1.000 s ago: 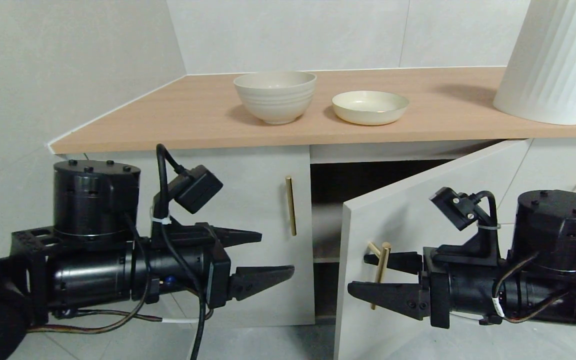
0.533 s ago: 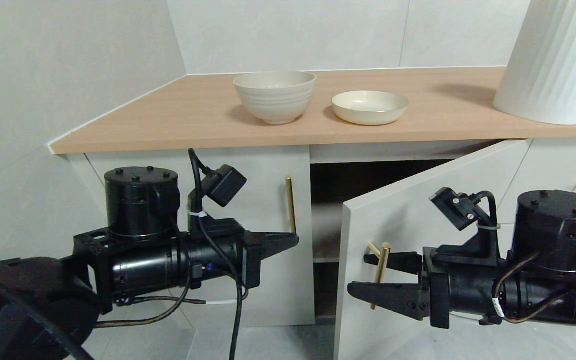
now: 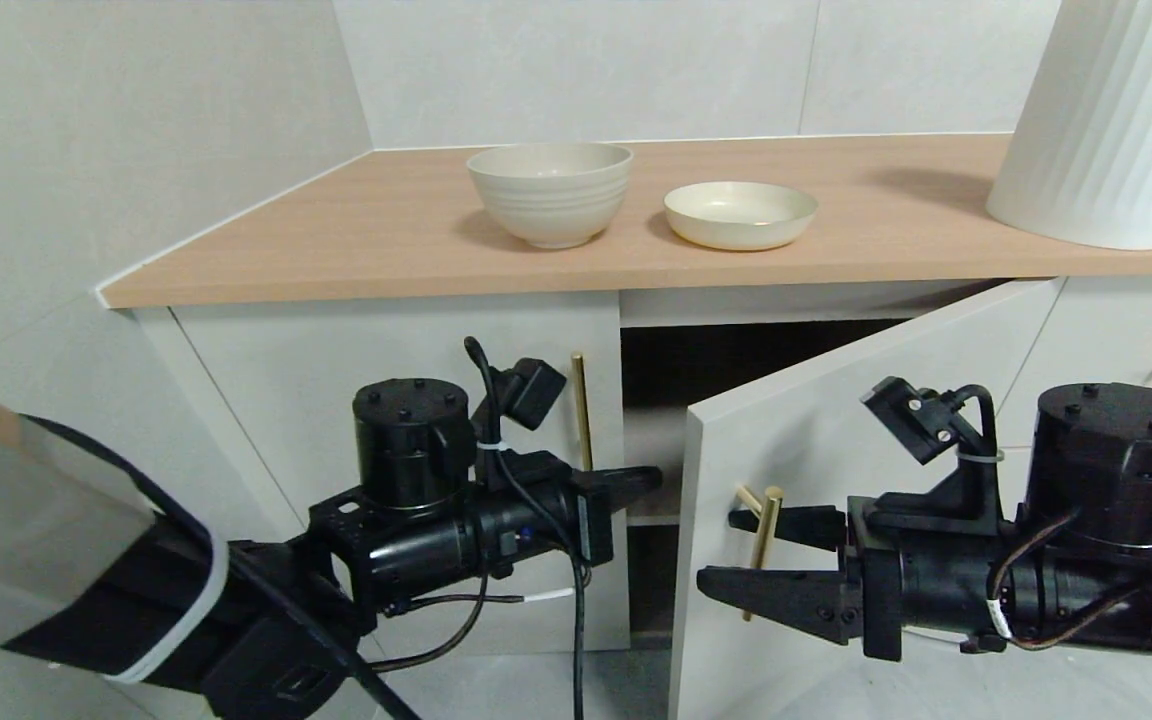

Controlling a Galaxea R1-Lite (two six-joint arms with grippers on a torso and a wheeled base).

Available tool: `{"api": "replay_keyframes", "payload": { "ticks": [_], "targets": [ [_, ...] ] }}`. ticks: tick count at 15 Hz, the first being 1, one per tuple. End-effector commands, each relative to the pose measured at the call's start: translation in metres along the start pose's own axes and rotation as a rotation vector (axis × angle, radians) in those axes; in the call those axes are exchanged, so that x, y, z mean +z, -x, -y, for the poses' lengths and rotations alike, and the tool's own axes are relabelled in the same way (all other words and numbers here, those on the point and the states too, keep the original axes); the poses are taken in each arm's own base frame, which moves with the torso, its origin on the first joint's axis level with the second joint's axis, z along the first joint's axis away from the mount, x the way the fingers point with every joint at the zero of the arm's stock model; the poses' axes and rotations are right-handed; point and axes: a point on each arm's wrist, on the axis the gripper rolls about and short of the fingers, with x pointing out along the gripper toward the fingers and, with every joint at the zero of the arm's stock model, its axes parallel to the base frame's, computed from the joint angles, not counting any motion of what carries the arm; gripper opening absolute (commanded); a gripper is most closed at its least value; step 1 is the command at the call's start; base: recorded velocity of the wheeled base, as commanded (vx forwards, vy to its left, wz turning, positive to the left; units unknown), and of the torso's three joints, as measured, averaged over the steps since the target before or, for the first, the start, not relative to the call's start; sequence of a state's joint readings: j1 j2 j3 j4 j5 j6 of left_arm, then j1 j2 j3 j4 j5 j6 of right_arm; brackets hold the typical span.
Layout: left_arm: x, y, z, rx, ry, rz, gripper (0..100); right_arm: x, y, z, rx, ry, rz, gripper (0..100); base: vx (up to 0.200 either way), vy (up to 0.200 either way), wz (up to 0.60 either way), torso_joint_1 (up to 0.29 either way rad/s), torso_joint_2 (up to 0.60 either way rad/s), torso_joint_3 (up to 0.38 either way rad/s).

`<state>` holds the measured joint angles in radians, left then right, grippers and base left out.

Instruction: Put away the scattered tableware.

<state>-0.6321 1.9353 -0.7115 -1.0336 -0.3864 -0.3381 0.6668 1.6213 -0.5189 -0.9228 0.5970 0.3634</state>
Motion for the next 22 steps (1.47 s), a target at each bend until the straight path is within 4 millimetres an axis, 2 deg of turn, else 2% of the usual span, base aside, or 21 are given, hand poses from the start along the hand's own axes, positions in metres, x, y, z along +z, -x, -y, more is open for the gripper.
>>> {"api": "replay_keyframes", "payload": {
  "ticks": [1, 3, 5, 7, 12, 15, 17, 19, 20, 22],
  "targets": [
    [-0.028, -0.028, -0.007, 0.031, -0.004, -0.004, 0, -0.001, 0.0, 0.0, -0.003, -0.003, -0.004, 100, 0.0, 0.0, 0.0, 0.0, 0.0, 0.0],
    [-0.034, -0.038, -0.002, 0.005, -0.03, 0.053, 0, -0.002, 0.002, 0.0, -0.004, -0.004, -0.004, 100, 0.0, 0.0, 0.0, 0.0, 0.0, 0.0],
    [-0.032, -0.039, 0.0, -0.012, -0.044, 0.095, 0, -0.008, 0.009, 0.0, -0.024, 0.026, -0.013, 100, 0.0, 0.0, 0.0, 0.0, 0.0, 0.0],
    [-0.032, -0.038, 0.004, -0.024, -0.05, 0.106, 0, -0.011, 0.016, 0.009, -0.063, 0.085, -0.017, 100, 0.0, 0.0, 0.0, 0.0, 0.0, 0.0],
    [-0.035, -0.038, 0.01, -0.048, -0.063, 0.112, 0, -0.012, 0.028, 0.013, -0.105, 0.091, -0.005, 100, 0.0, 0.0, 0.0, 0.0, 0.0, 0.0],
    [-0.03, -0.036, 0.014, -0.056, -0.068, 0.125, 0, -0.016, 0.04, 0.018, -0.152, 0.123, -0.009, 100, 0.0, 0.0, 0.0, 0.0, 0.0, 0.0],
    [-0.026, -0.035, 0.016, -0.061, -0.071, 0.134, 0, -0.015, 0.053, 0.008, -0.226, 0.144, 0.017, 100, 0.0, 0.0, 0.0, 0.0, 0.0, 0.0],
    [-0.016, -0.035, 0.019, -0.068, -0.079, 0.155, 0, -0.015, 0.071, -0.008, -0.46, 0.169, 0.046, 100, 0.0, 0.0, 0.0, 0.0, 0.0, 0.0],
    [-0.007, -0.035, 0.023, -0.068, -0.08, 0.155, 0, -0.017, 0.08, -0.023, -0.553, 0.184, 0.047, 100, 0.0, 0.0, 0.0, 0.0, 0.0, 0.0],
    [0.009, -0.03, 0.03, -0.059, -0.086, 0.133, 0, -0.02, 0.097, -0.047, -0.565, 0.193, 0.044, 100, 0.0, 0.0, 0.0, 0.0, 0.0, 0.0]
  ]
}}
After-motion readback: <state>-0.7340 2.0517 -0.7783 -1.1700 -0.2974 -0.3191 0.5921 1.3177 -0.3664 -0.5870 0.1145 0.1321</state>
